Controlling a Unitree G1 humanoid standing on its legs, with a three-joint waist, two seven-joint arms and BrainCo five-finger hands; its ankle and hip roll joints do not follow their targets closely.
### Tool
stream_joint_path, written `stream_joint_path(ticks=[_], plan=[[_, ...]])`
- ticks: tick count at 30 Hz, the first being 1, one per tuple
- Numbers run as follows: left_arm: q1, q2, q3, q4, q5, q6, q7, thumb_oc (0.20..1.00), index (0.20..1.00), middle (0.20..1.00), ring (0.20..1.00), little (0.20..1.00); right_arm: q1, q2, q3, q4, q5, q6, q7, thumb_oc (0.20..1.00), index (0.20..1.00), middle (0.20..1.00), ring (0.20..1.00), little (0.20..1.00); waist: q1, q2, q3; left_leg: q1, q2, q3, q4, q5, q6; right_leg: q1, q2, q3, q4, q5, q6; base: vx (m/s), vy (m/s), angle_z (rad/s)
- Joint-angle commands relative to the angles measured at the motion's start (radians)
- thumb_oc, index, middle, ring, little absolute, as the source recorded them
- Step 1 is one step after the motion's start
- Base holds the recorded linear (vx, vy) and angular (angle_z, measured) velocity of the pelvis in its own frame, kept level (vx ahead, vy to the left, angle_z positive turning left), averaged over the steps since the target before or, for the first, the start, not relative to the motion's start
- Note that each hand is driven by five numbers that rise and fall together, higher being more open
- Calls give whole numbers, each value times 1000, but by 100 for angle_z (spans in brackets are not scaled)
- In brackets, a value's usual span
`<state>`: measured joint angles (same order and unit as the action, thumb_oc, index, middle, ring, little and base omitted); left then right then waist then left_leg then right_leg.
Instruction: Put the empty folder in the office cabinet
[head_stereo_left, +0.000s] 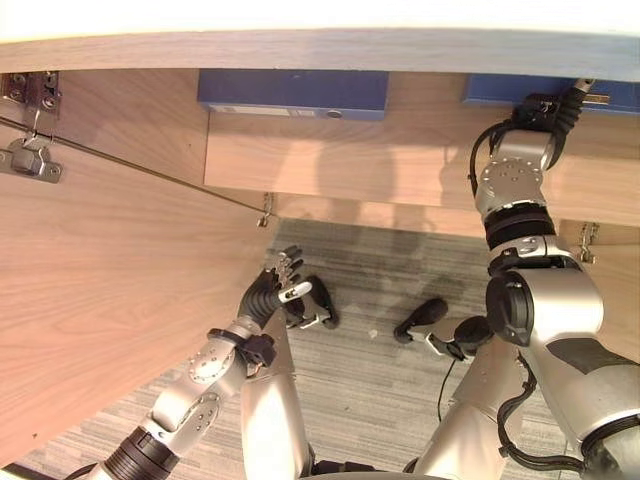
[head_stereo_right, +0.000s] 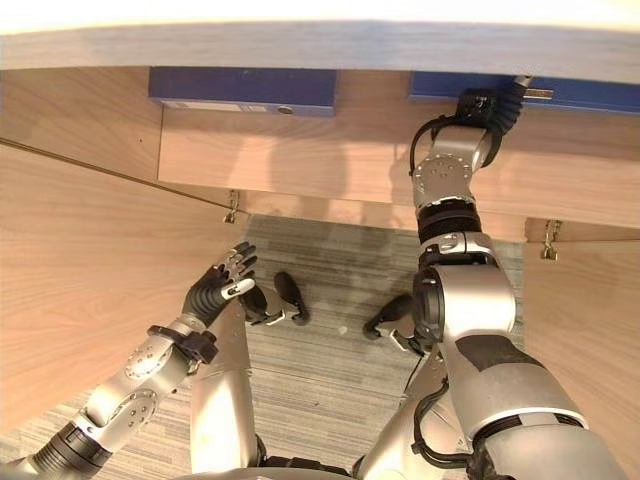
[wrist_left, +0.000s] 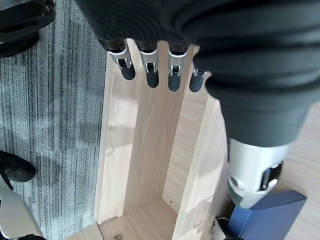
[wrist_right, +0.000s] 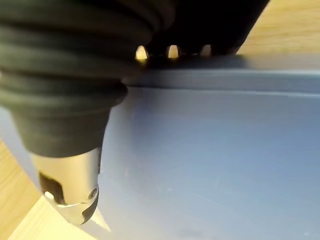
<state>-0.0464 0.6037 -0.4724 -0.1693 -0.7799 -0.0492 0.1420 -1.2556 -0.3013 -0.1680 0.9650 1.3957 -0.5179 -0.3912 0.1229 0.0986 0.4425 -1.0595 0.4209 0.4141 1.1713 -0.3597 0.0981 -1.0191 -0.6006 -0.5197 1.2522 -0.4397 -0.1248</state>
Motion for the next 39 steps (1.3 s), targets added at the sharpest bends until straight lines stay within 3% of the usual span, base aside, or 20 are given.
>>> stream_joint_path(ticks=[1,14,25,31,39], plan=[[-30,23,-23,-102,-13,-20,3,1000,1000,1000,1000,1000,100,74,-23,2,54,23,-29,1000,1000,1000,1000,1000,46,26,11,-10,19,-99,55,-80,-53,54,-39,90,-77,17,133,0,0,0],[-41,26,-32,-92,-12,-9,1,1000,1000,1000,1000,1000,145,90,-24,-52,10,18,-63,1000,1000,1000,1000,1000,28,18,4,75,15,-70,-17,-64,-67,139,-28,56,-151,38,151,3,-2,-1],[-56,18,-45,-72,-8,13,30,1000,1000,1000,1000,1000,173,124,16,-134,-57,17,-182,1000,1000,1000,1000,1000,-10,-15,20,110,5,-50,-112,-21,-81,179,-4,23,-244,92,166,-9,-4,-2],[-73,1,-54,-61,2,31,62,1000,1000,1000,1000,1000,269,215,89,-482,-175,-22,-270,1000,1000,1000,1000,1000,-40,-44,41,127,9,-40,-138,-12,-89,188,7,21,-274,113,172,-6,-4,-4],[-66,0,-36,-68,11,34,62,1000,1000,1000,1000,1000,315,227,144,-656,-284,9,-269,1000,1000,1000,1000,1000,-40,-43,58,140,18,-31,-136,-11,-95,191,1,22,-271,121,175,-3,-7,-3]])
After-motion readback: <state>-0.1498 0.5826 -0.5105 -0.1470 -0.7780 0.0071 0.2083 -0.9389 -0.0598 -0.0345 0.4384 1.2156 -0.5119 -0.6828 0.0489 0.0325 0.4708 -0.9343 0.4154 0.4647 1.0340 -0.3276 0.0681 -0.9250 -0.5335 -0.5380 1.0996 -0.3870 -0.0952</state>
